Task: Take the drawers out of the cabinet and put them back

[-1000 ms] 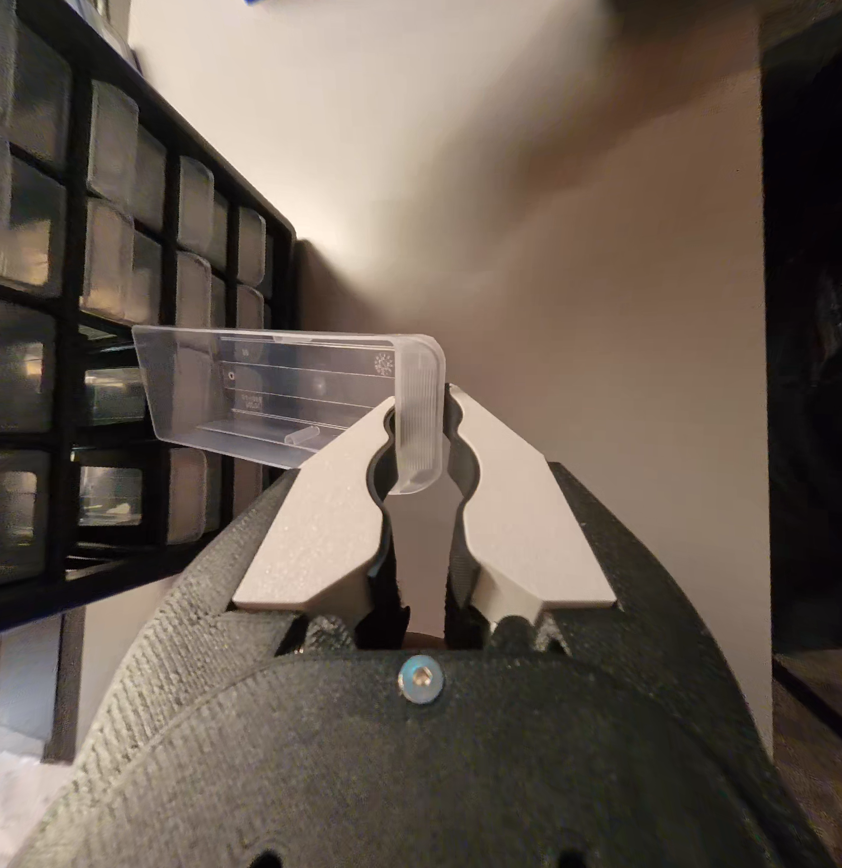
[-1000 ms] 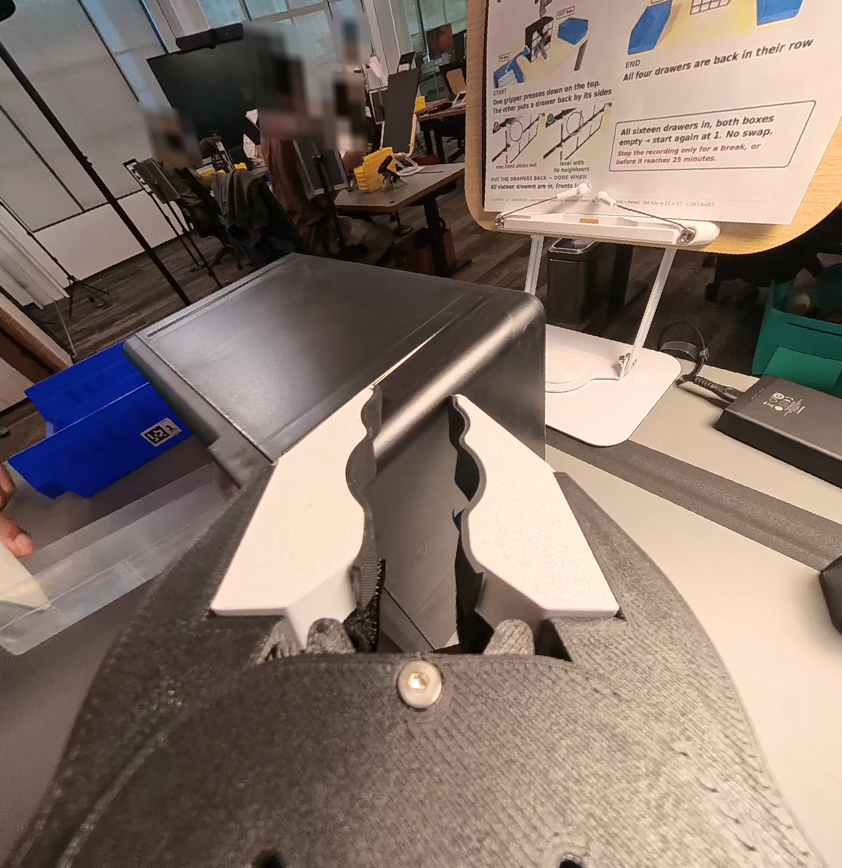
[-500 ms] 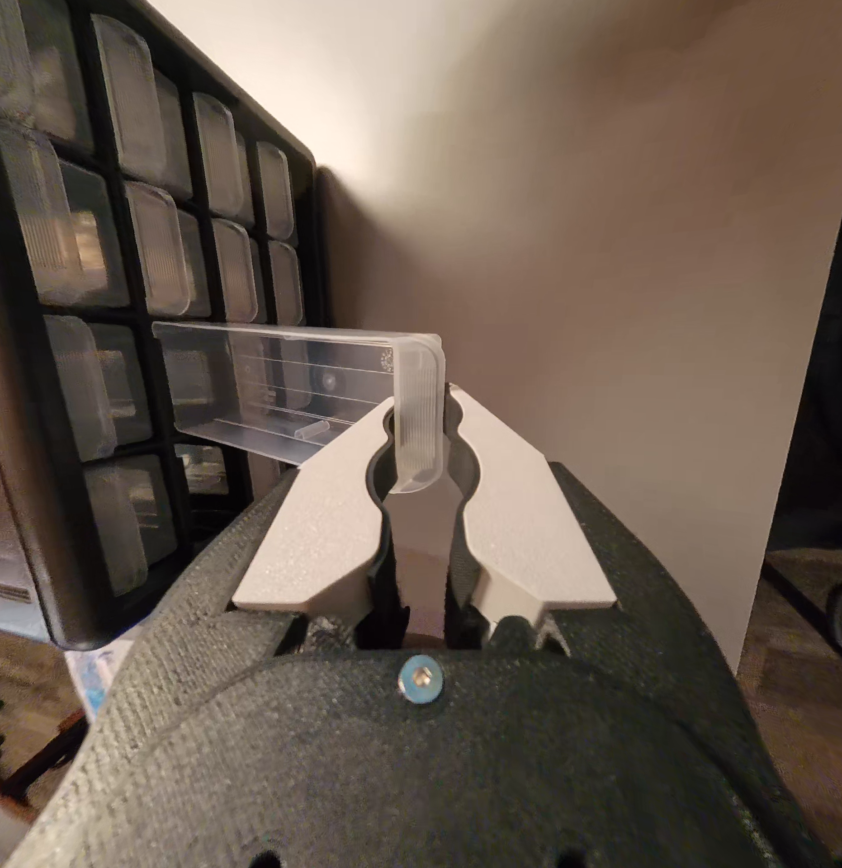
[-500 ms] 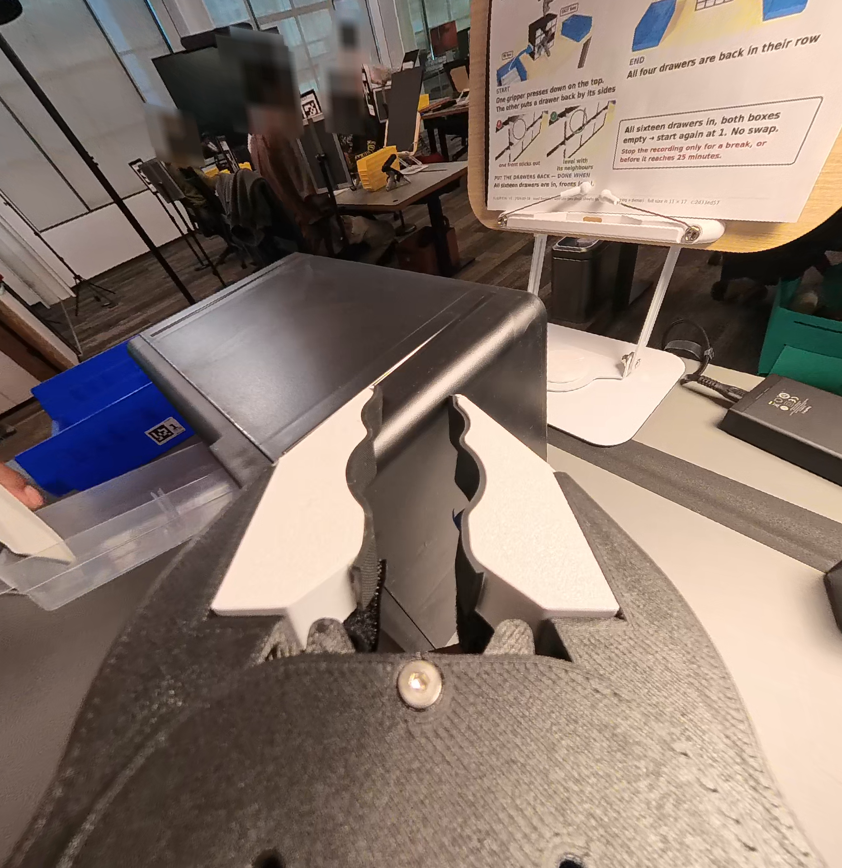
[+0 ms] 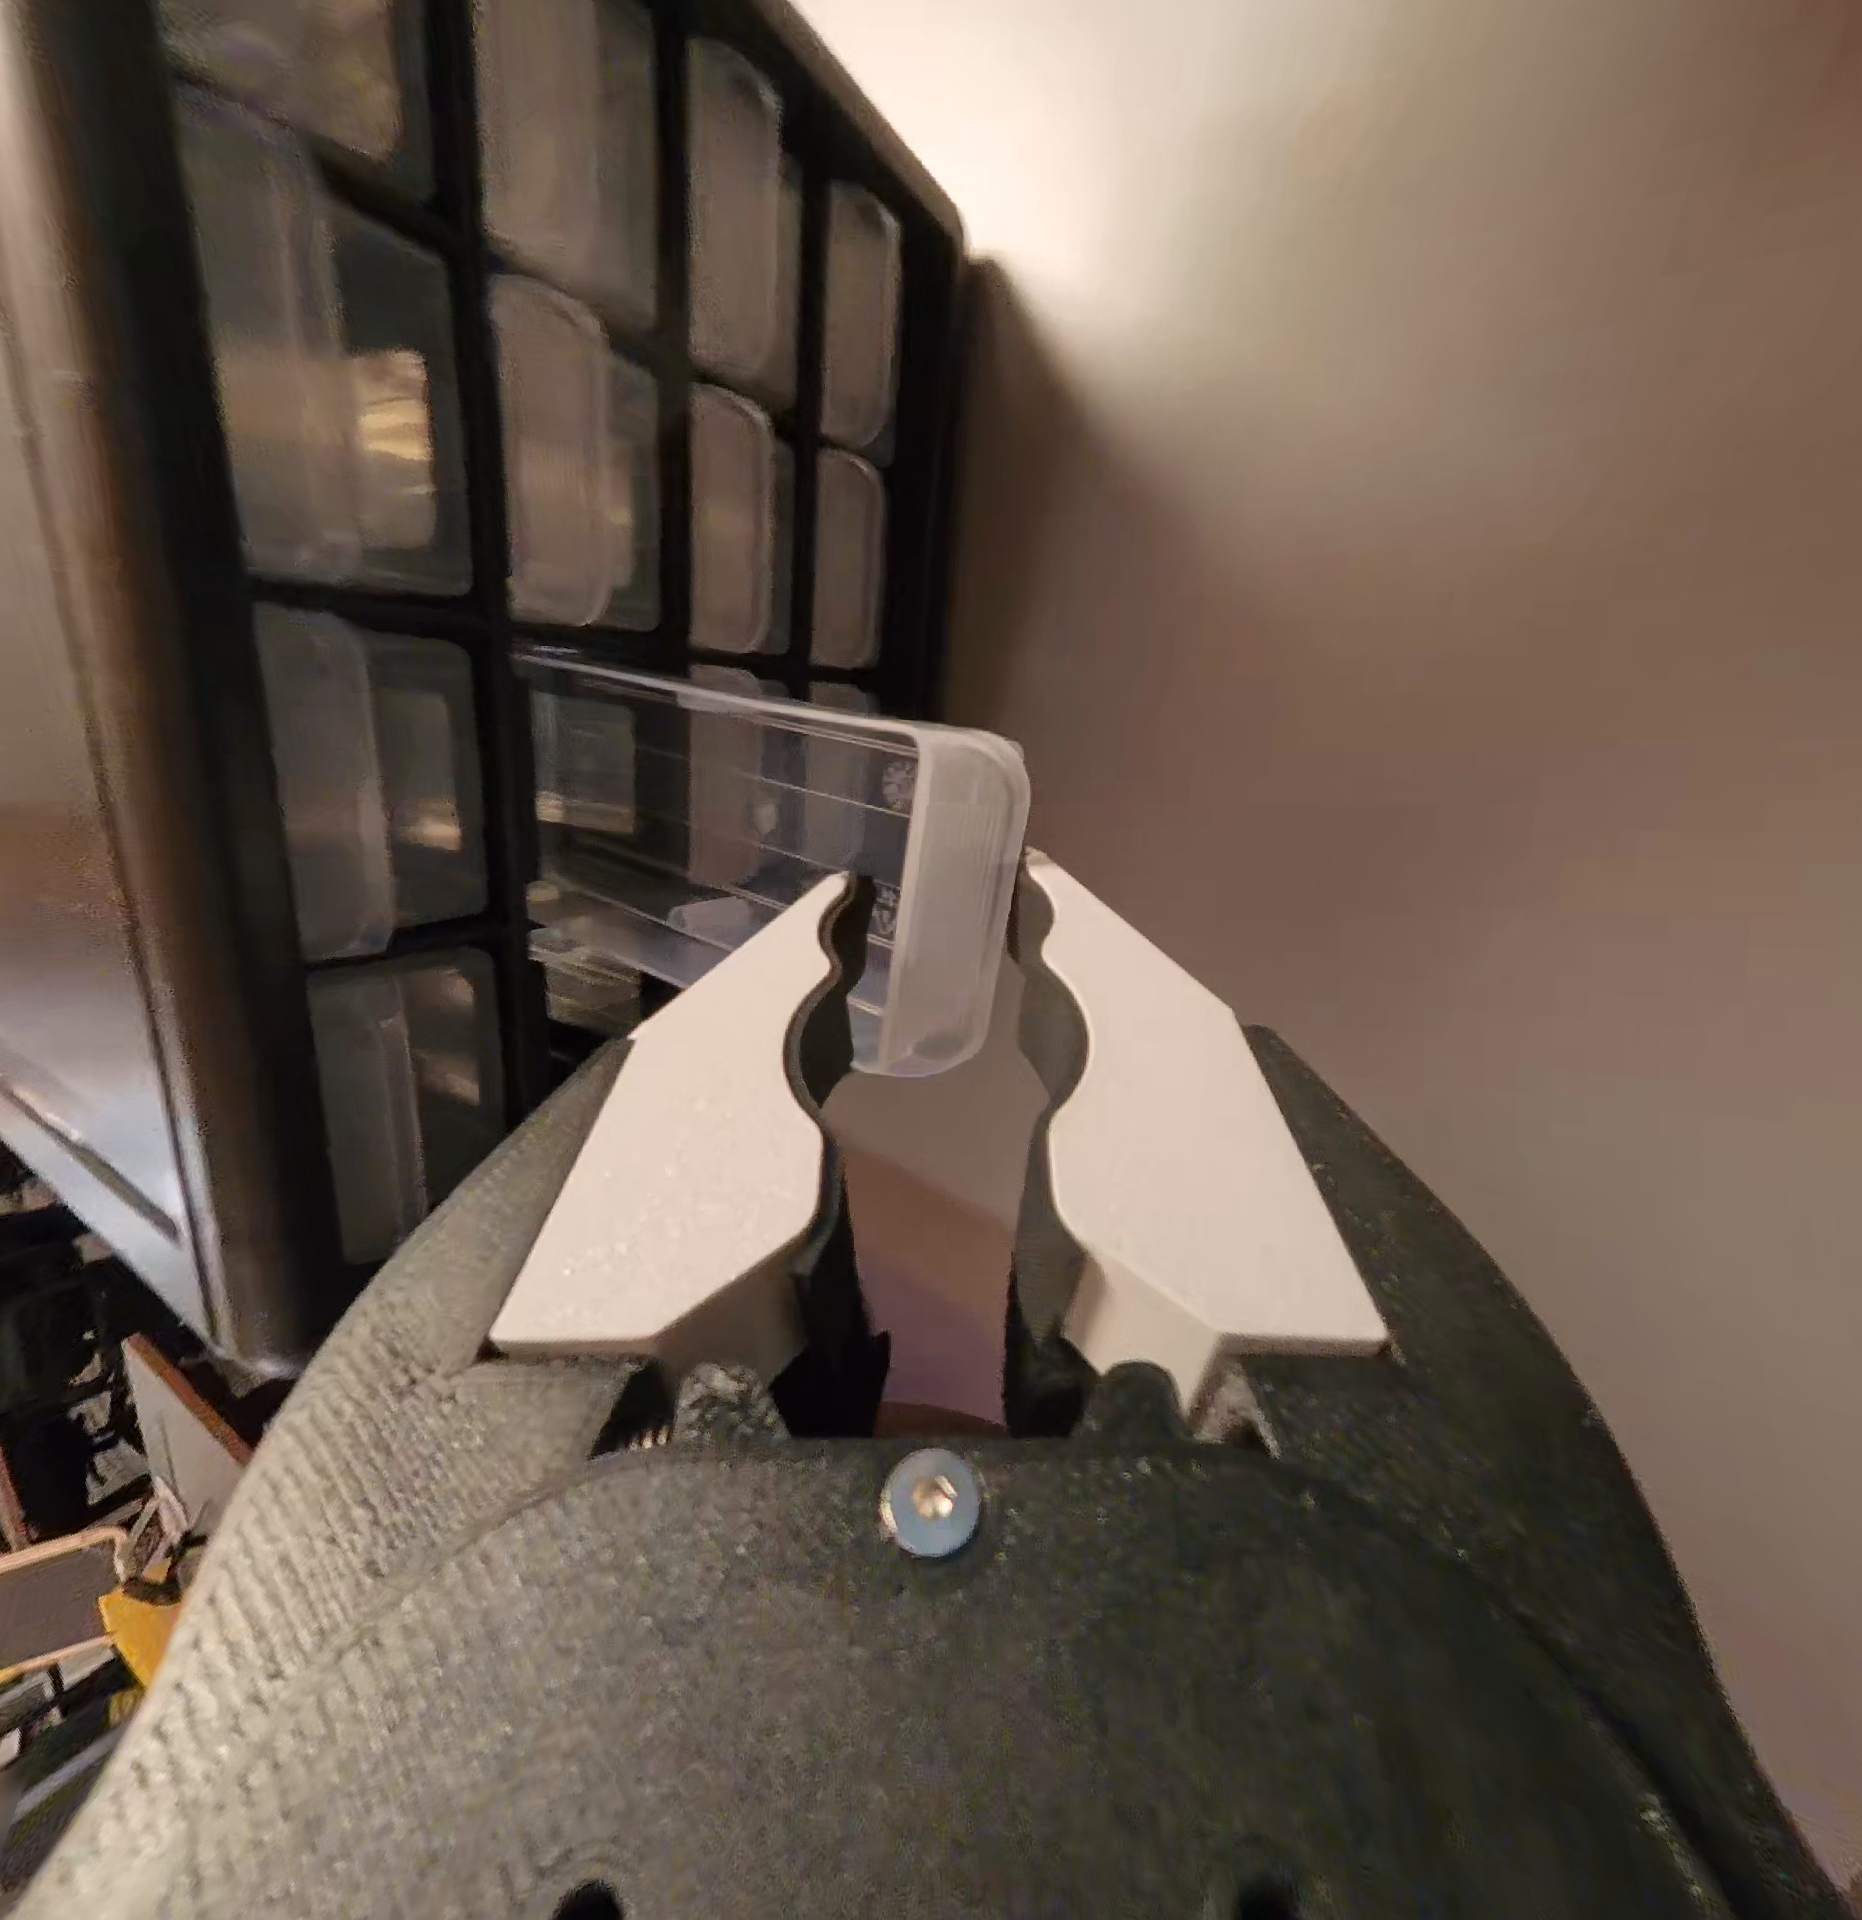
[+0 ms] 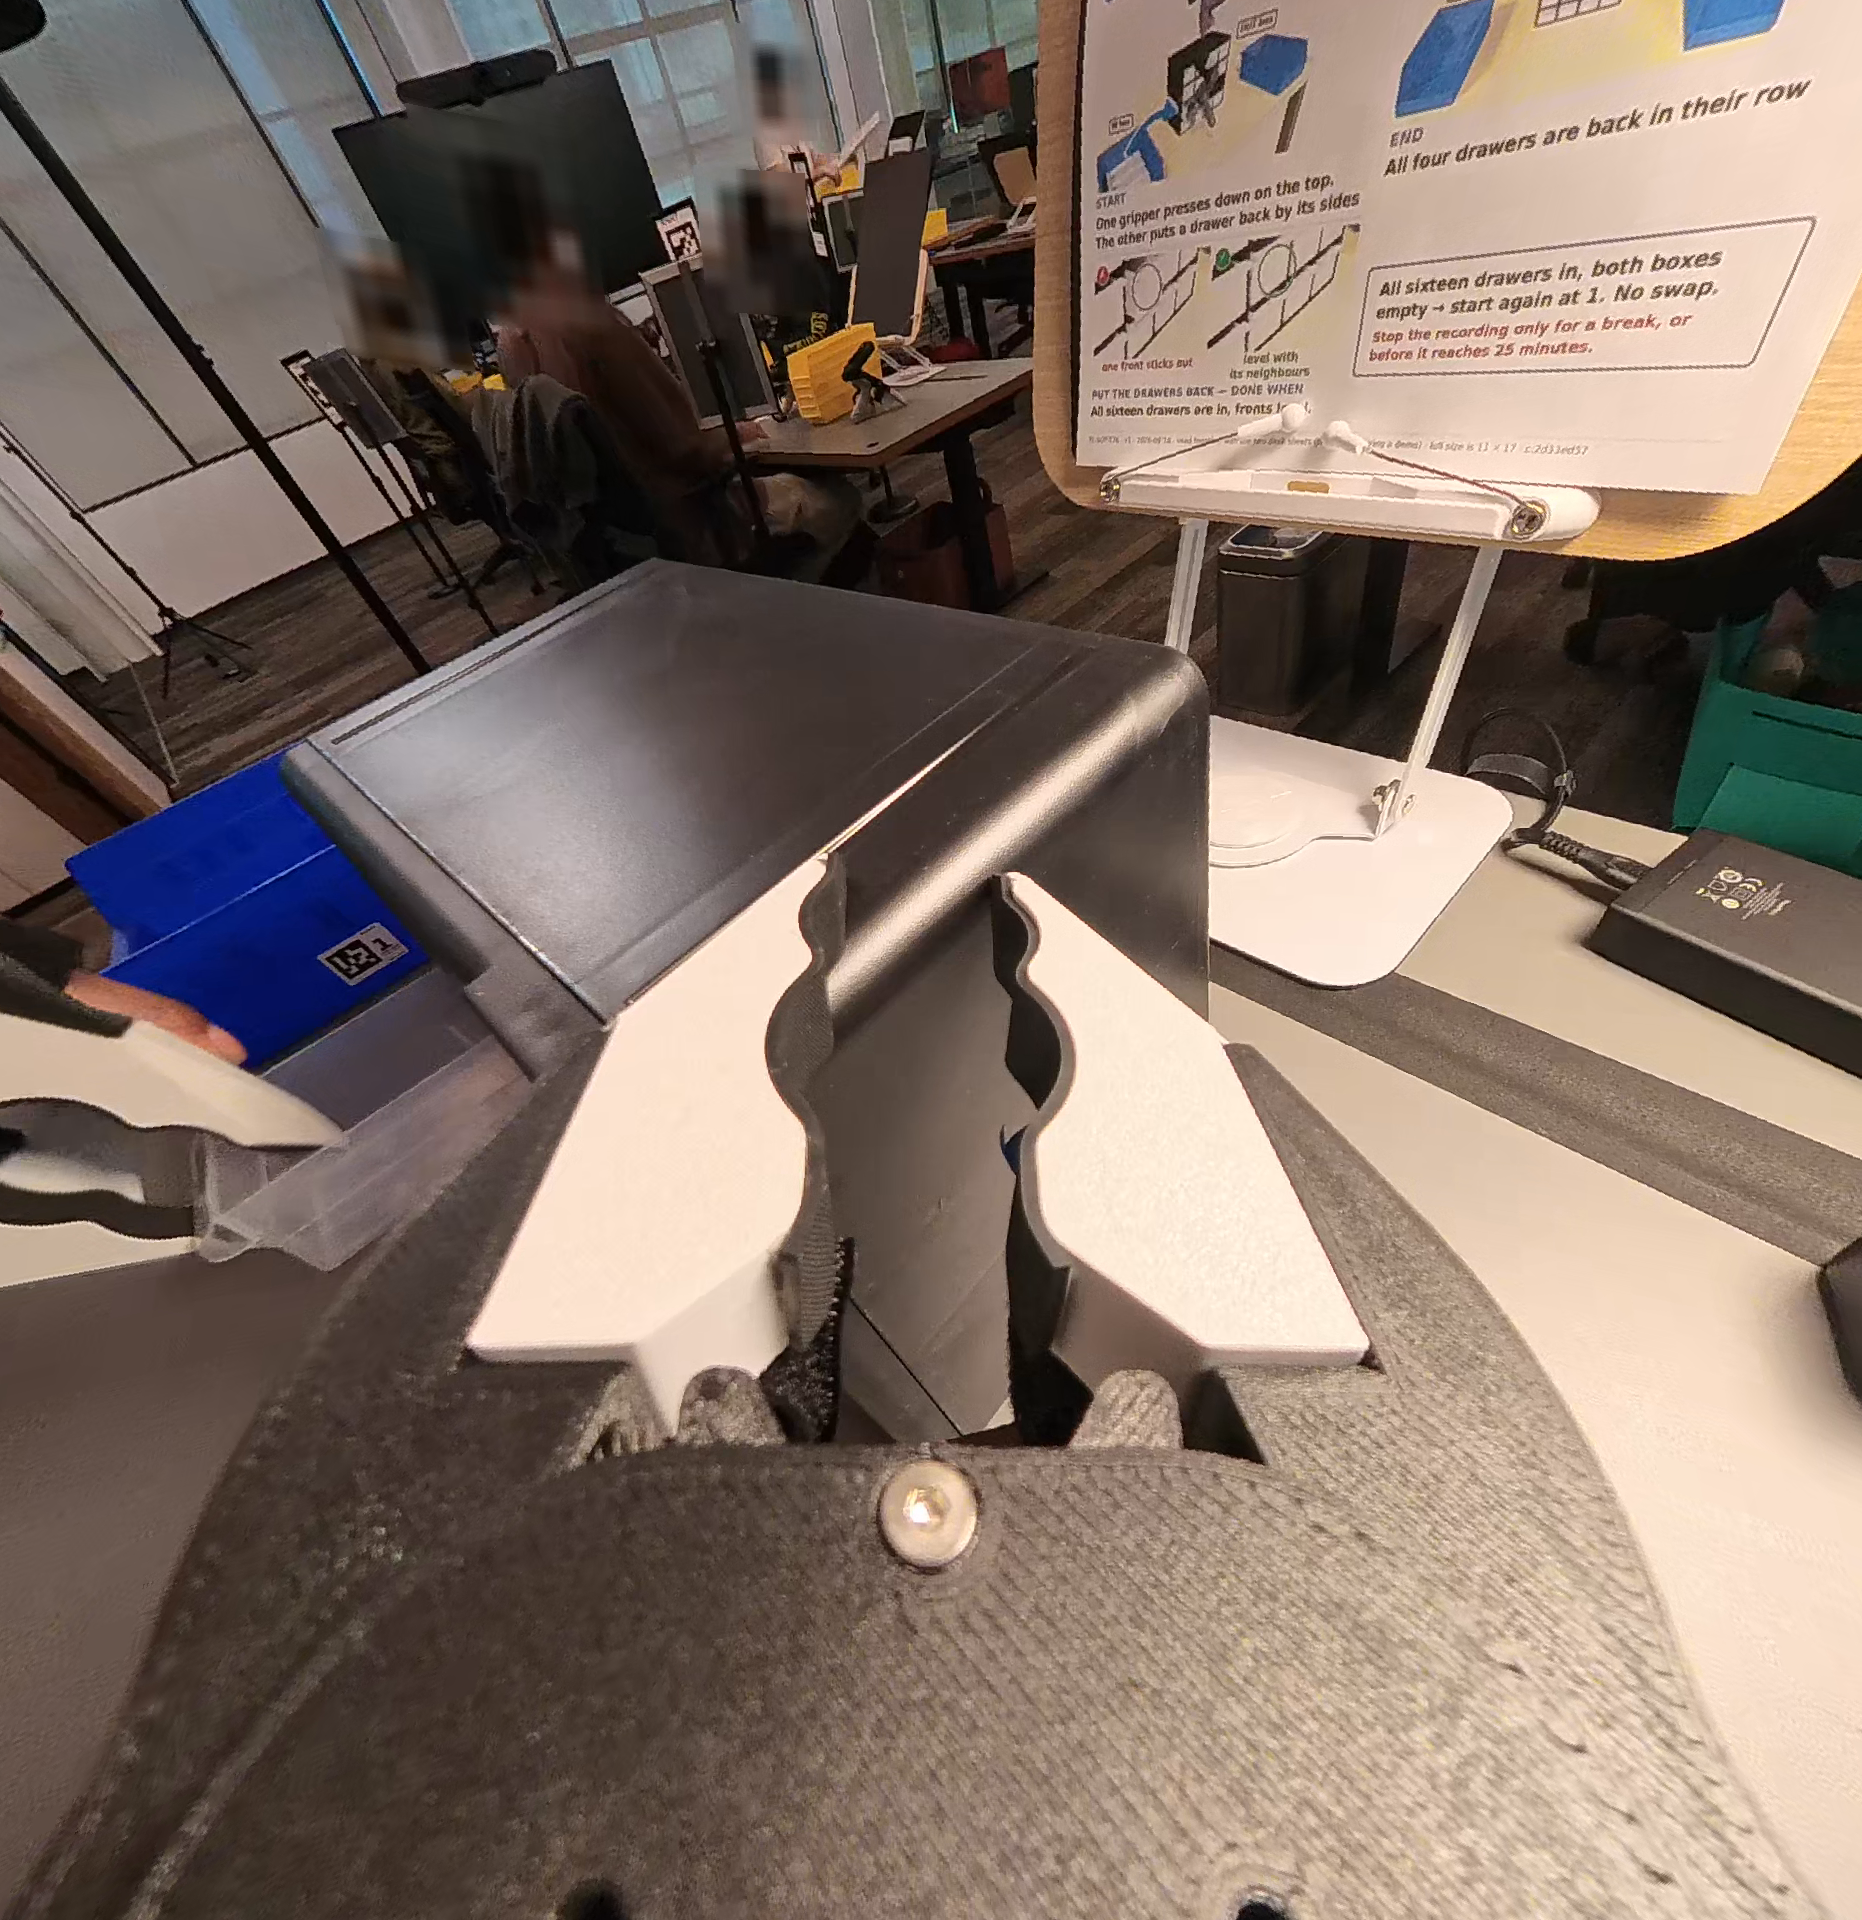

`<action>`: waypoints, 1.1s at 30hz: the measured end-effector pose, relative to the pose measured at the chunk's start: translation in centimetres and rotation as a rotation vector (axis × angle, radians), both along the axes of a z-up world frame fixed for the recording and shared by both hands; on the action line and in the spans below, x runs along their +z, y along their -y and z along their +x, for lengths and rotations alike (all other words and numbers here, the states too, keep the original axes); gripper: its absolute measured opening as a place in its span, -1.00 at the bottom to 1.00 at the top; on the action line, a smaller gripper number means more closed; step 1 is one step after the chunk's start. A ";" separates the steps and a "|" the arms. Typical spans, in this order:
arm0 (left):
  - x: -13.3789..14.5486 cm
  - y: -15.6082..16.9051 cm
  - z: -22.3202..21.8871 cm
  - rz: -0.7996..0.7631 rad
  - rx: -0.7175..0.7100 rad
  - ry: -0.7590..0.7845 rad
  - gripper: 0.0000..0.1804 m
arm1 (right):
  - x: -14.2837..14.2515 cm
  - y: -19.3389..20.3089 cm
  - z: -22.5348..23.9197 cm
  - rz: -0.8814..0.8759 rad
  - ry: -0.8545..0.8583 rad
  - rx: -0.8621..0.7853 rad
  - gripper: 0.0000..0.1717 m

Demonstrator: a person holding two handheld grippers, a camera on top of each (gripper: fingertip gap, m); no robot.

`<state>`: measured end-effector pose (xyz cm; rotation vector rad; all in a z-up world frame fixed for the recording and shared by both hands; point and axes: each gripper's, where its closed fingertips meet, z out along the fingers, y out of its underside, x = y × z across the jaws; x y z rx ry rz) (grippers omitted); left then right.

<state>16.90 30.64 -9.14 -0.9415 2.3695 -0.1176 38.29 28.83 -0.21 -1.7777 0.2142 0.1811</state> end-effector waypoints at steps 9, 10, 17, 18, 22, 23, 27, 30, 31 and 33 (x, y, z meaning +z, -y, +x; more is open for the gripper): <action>1.4 -3.9 2.8 0.063 0.177 0.268 -0.47 | 0.0 0.0 0.0 0.000 0.002 -0.001 -0.63; 1.4 -3.8 2.5 0.048 0.173 0.269 -0.43 | 0.0 0.0 0.0 0.001 0.001 0.000 -0.63; 2.8 -1.6 0.7 -0.054 0.068 0.314 -0.77 | 0.0 0.0 0.0 0.001 -0.001 0.005 -0.63; 2.6 -1.1 0.5 -0.078 0.044 0.296 -0.89 | 0.0 0.0 0.0 0.001 0.000 0.004 -0.63; 1.3 -1.2 1.4 -0.094 0.045 0.261 -0.96 | 0.0 0.0 0.0 0.000 0.005 -0.002 -0.63; 1.1 -1.7 2.0 -0.085 0.065 0.270 -0.92 | 0.0 0.0 0.0 0.000 0.007 -0.003 -0.63; 0.6 -3.6 4.6 -0.081 0.161 0.328 -0.78 | 0.0 0.0 0.0 -0.001 0.009 -0.006 -0.63; 0.1 -3.4 5.1 -0.157 0.184 0.337 -0.71 | 0.0 0.0 0.0 -0.001 0.008 -0.003 -0.63; 0.1 -3.2 4.9 -0.179 0.182 0.339 -0.64 | 0.0 0.0 0.0 0.000 0.006 -0.002 -0.63; 0.5 -2.9 3.6 -0.215 0.176 0.343 -0.62 | 0.0 0.0 0.0 0.000 0.006 0.000 -0.63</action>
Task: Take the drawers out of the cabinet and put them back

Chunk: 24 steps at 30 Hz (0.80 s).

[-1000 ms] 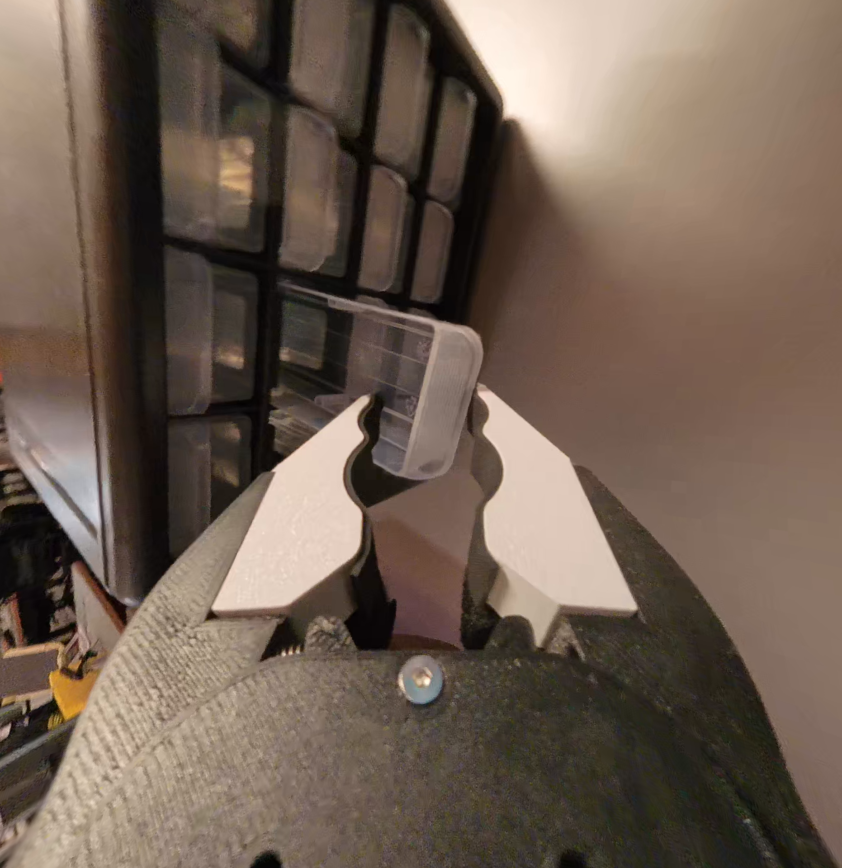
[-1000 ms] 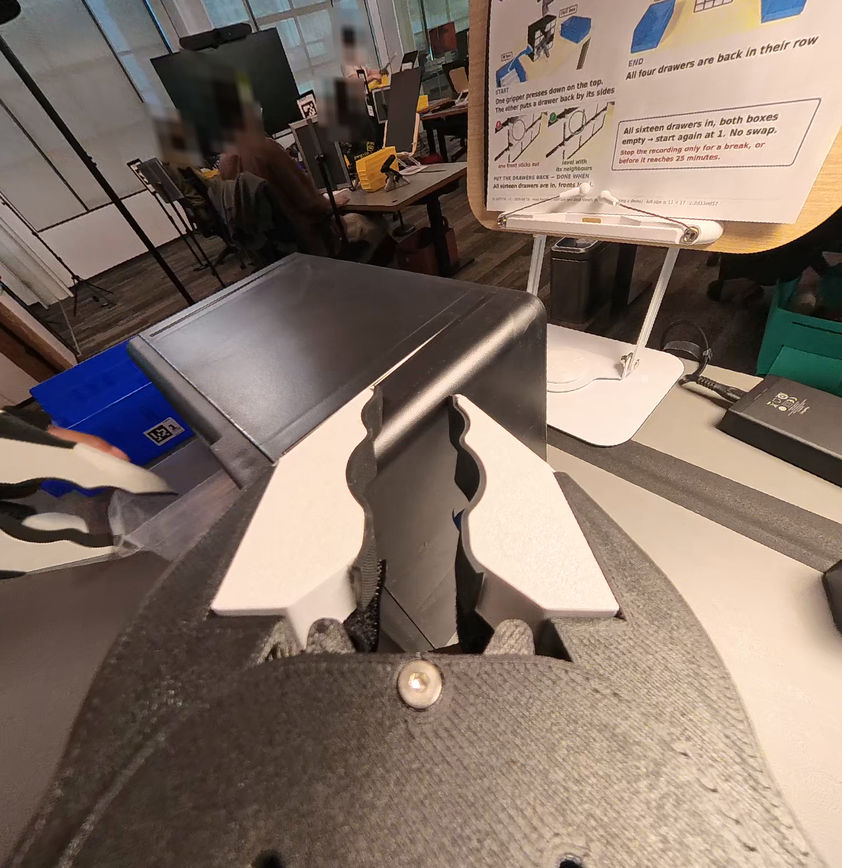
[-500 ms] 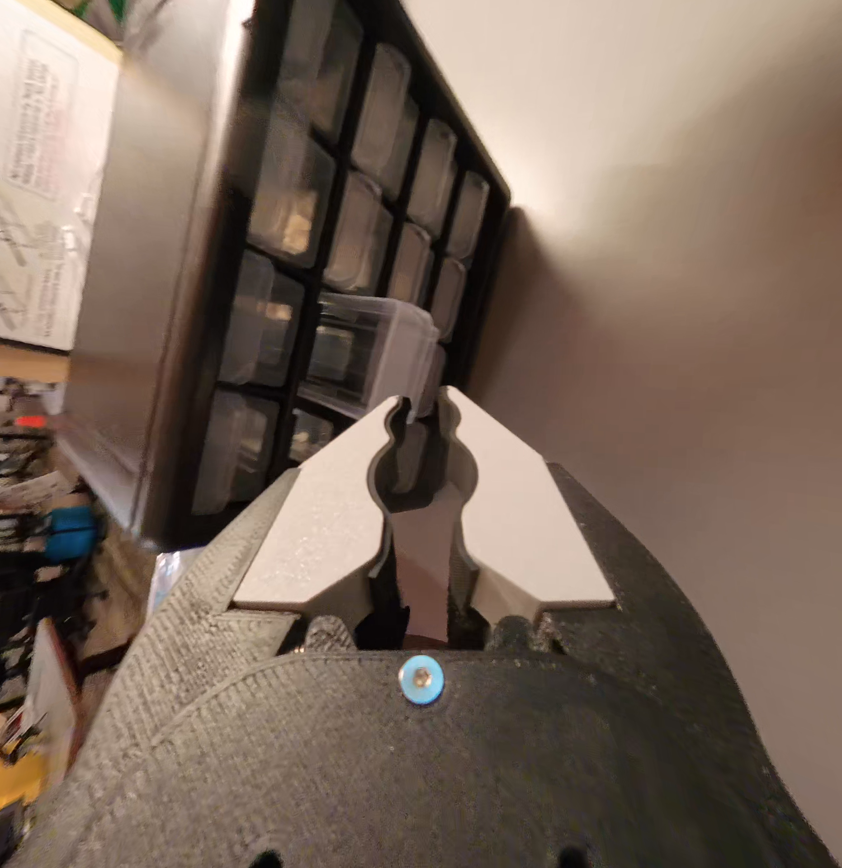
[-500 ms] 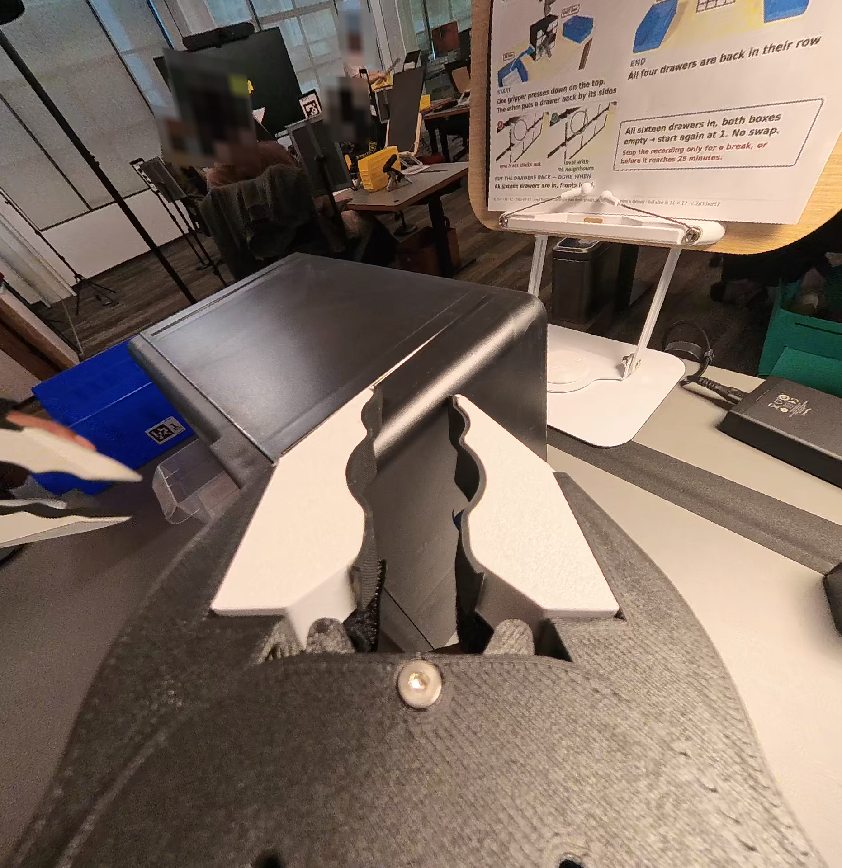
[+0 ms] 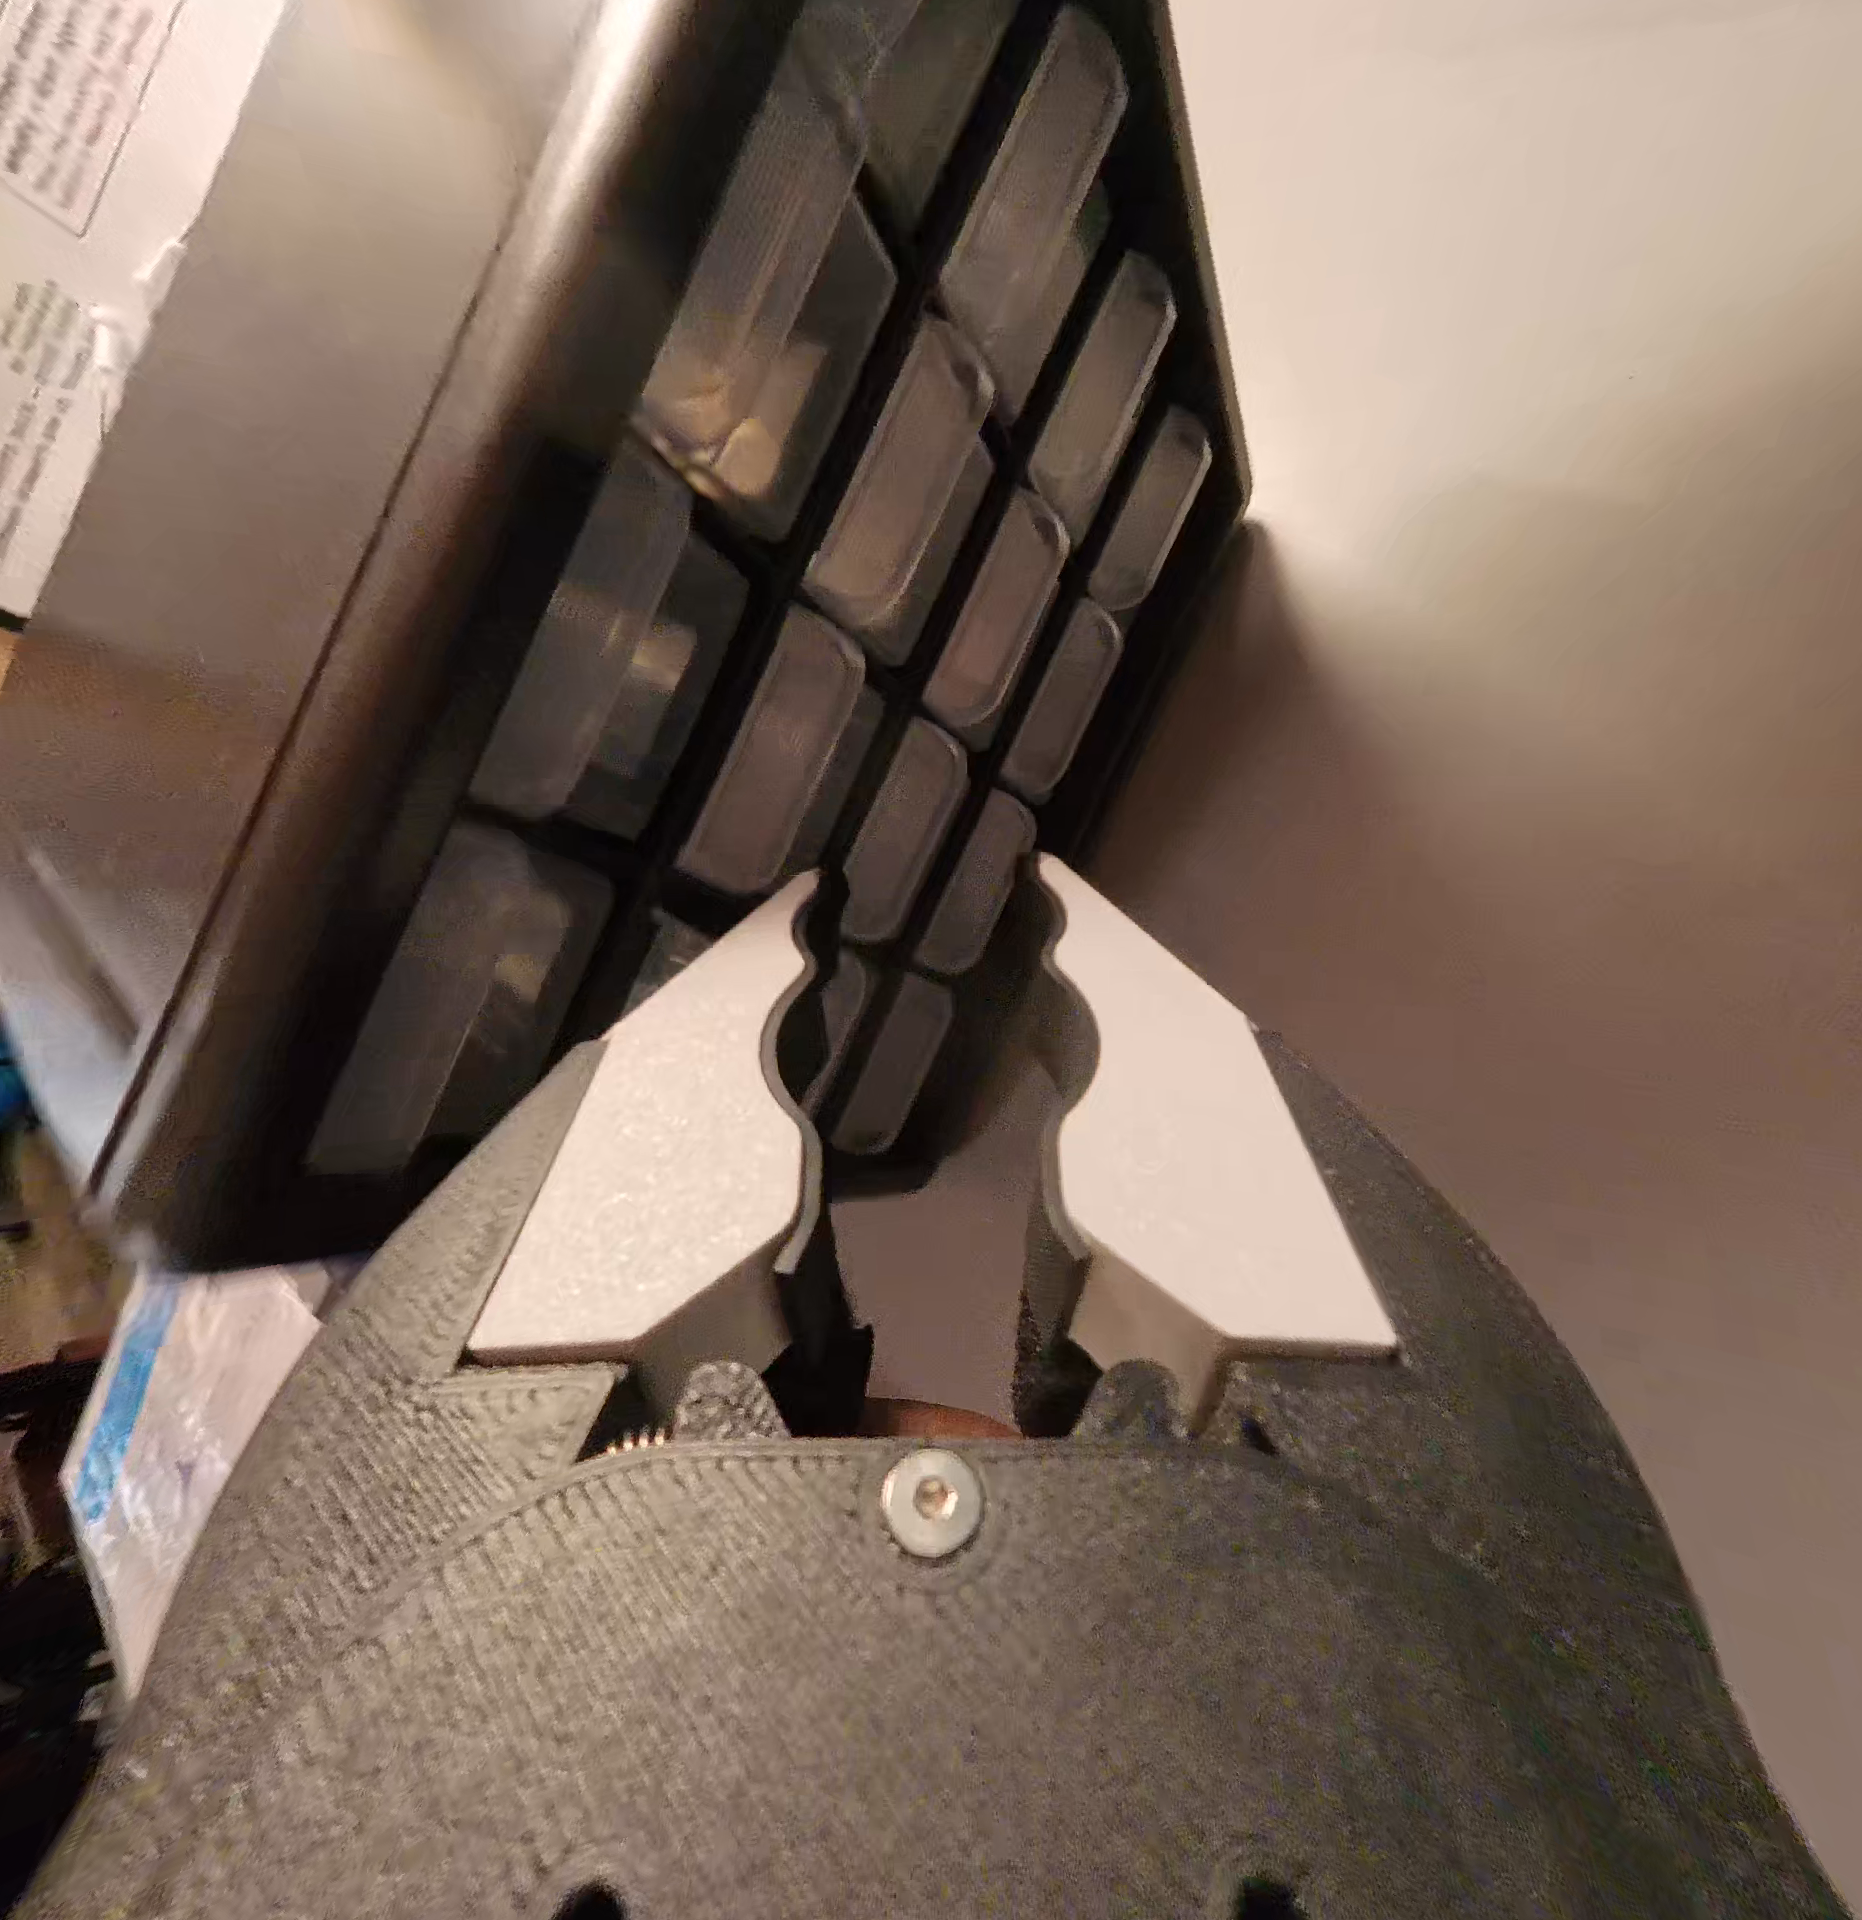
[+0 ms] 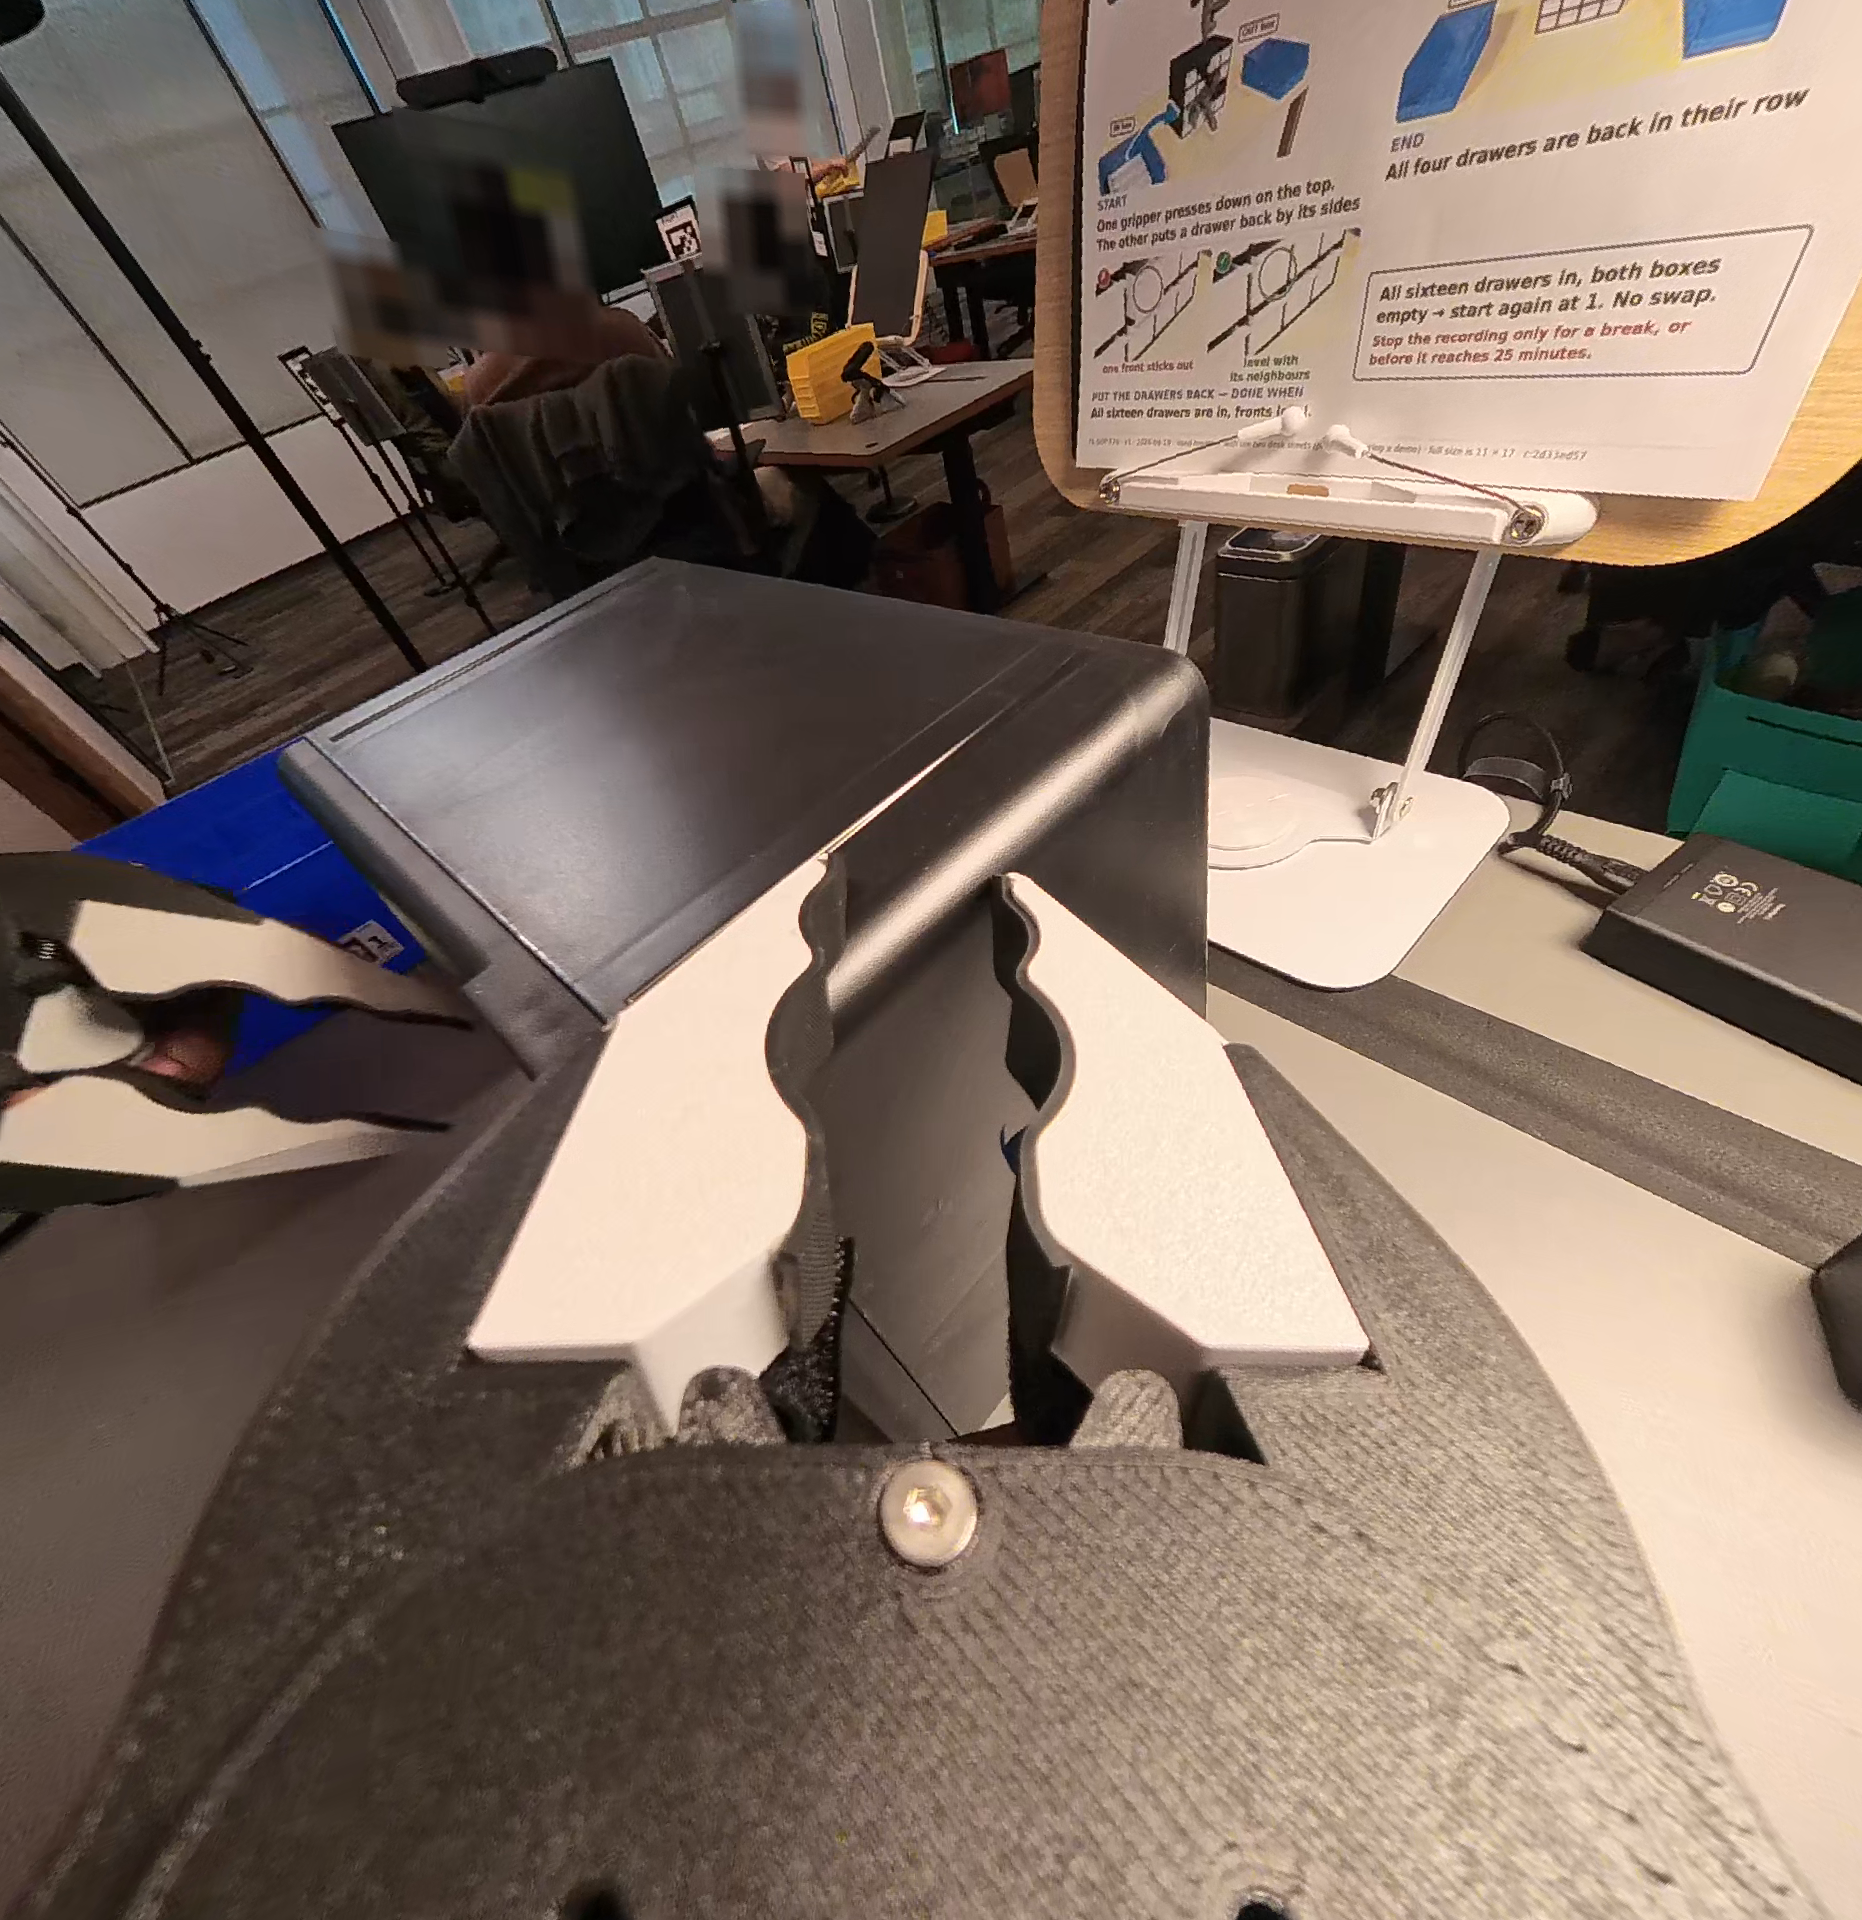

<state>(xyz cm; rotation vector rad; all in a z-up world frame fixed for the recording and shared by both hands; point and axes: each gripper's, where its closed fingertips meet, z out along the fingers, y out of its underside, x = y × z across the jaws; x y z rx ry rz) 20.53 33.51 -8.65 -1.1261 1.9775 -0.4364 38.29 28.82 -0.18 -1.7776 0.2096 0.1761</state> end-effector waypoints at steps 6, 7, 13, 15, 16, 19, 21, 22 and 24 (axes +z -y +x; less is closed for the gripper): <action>3.0 -5.7 -6.8 -0.133 0.177 0.044 -0.59 | 0.0 0.0 0.0 -0.005 0.009 -0.004 -0.63; 3.3 -7.8 -8.3 -0.160 0.251 0.044 -0.58 | 0.0 0.0 0.0 -0.006 0.011 -0.006 -0.63; 2.2 -23.8 -19.5 -0.256 0.898 0.084 -0.35 | 0.0 0.0 0.0 -0.009 0.019 -0.010 -0.63; 0.2 -27.3 -22.1 -0.350 1.044 0.096 -0.31 | 0.0 -0.1 0.0 -0.009 0.021 -0.013 -0.64; -1.0 -28.7 -23.0 -0.397 1.096 0.097 -0.30 | 0.0 -0.1 0.0 -0.009 0.023 -0.014 -0.63; -4.7 -32.0 -23.9 -0.571 1.189 0.095 -0.28 | 0.0 -0.1 0.0 -0.008 0.026 -0.020 -0.63; -6.7 -33.0 -23.3 -0.709 1.210 0.086 -0.28 | 0.0 -0.1 0.0 -0.008 0.029 -0.022 -0.63; -7.6 -33.4 -23.0 -0.742 1.218 0.069 -0.28 | 0.0 -0.1 0.0 -0.008 0.031 -0.024 -0.63; -9.2 -34.5 -22.7 -0.736 1.244 0.021 -0.30 | 0.0 -0.1 0.0 -0.007 0.036 -0.025 -0.63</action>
